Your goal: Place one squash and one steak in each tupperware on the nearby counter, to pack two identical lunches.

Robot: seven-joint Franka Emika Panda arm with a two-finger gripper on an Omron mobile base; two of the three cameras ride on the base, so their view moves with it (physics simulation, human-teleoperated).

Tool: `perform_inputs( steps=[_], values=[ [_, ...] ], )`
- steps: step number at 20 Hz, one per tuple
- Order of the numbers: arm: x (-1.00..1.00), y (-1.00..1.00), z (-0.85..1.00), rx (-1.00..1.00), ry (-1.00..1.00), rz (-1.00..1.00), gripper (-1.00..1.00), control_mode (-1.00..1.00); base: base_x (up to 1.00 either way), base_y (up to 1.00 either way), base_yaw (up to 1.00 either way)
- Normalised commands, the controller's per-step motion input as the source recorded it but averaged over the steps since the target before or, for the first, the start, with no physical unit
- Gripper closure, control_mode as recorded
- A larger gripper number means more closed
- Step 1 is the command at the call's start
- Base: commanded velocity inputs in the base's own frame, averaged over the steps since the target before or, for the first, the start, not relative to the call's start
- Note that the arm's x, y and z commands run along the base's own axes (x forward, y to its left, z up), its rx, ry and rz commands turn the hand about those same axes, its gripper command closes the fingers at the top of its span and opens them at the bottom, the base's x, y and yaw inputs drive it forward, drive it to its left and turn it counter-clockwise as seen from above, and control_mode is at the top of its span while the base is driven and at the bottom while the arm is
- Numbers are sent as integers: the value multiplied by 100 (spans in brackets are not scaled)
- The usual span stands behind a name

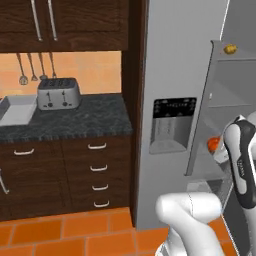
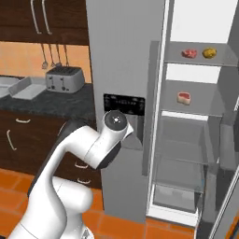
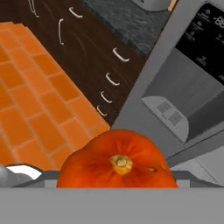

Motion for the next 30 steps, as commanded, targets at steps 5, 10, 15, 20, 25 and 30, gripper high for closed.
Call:
perform_inputs(
  steps=[5, 10, 15, 20, 25, 30],
  values=[
    [0, 0, 0, 0, 0, 0, 100, 100, 8, 100, -21],
    [0, 0, 0, 0, 0, 0, 100, 100, 26, 100, -26],
    [0, 0, 0, 0, 0, 0, 100, 100, 38, 100, -20],
    [0, 0, 0, 0, 0, 0, 100, 100, 48, 100, -17],
    [0, 0, 0, 0, 0, 0, 100, 100, 55, 100, -16],
    [0, 0, 0, 0, 0, 0, 100, 100, 60, 100, -15]
  ],
)
